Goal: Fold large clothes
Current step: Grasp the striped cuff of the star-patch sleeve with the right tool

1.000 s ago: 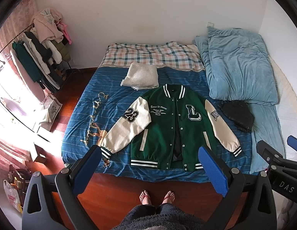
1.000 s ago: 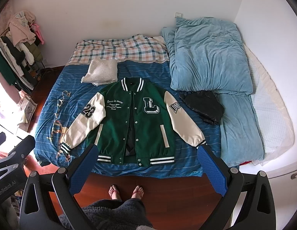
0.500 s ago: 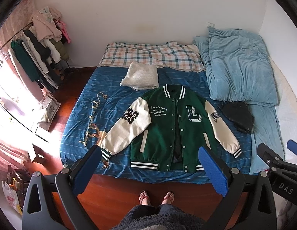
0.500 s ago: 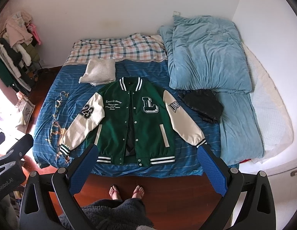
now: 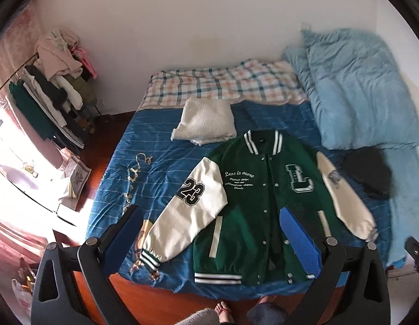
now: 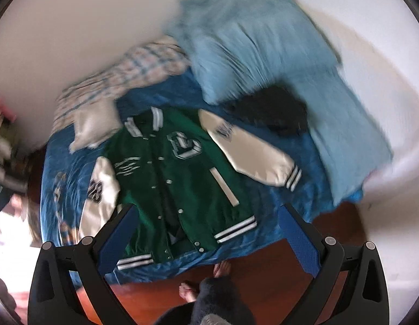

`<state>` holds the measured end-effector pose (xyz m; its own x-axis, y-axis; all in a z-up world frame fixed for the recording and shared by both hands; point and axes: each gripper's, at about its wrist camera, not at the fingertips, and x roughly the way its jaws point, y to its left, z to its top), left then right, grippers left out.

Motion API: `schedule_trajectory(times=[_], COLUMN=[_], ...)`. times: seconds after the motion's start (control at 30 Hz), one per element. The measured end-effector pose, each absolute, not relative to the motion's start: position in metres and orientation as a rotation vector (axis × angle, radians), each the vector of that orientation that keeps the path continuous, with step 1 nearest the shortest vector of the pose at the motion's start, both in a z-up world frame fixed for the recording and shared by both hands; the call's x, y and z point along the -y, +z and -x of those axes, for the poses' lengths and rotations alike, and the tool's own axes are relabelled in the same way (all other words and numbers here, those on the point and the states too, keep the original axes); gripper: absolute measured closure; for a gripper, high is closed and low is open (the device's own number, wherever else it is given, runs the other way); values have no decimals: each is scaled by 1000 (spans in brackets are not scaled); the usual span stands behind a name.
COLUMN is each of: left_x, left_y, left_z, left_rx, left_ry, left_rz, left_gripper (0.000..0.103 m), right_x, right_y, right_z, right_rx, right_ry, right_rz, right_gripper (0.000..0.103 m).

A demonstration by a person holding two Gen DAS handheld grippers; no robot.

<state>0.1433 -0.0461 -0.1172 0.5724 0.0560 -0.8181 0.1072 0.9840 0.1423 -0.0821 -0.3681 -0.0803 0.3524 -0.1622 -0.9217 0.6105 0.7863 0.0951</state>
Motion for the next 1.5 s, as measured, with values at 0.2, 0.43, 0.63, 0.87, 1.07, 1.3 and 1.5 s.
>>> schedule_trajectory(times=[0.2, 0.43, 0.63, 0.87, 1.07, 1.3, 1.5], left_x=[99, 142, 174, 224, 255, 273, 266], left_y=[-207, -328, -427, -494, -513, -523, -537], left_z=[-199, -241, -266, -296, -324, -339, -346], left_rx=[-1017, -1197, -1316, -1337, -1300, -1275, -1308], left_ry=[66, 174, 214, 179, 157, 110, 105], left_rz=[-260, -345, -399, -466, -519, -543, -520], left_gripper=[0, 0, 0, 0, 0, 0, 0], right_x=[487, 604, 664, 680, 670, 675, 687], right_y=[-222, -407, -536, -586, -569, -549, -596], right_z=[80, 108, 127, 102, 70, 27, 4], right_rx=[-1174, -1173, -1021, -779, -663, -660, -695], right_ry=[-630, -727, -847, -990, -994, -937, -885], right_rz=[-715, -1190, -1462, -1526, -1499, -1331, -1524], right_gripper=[34, 33, 33, 29, 44, 77, 85])
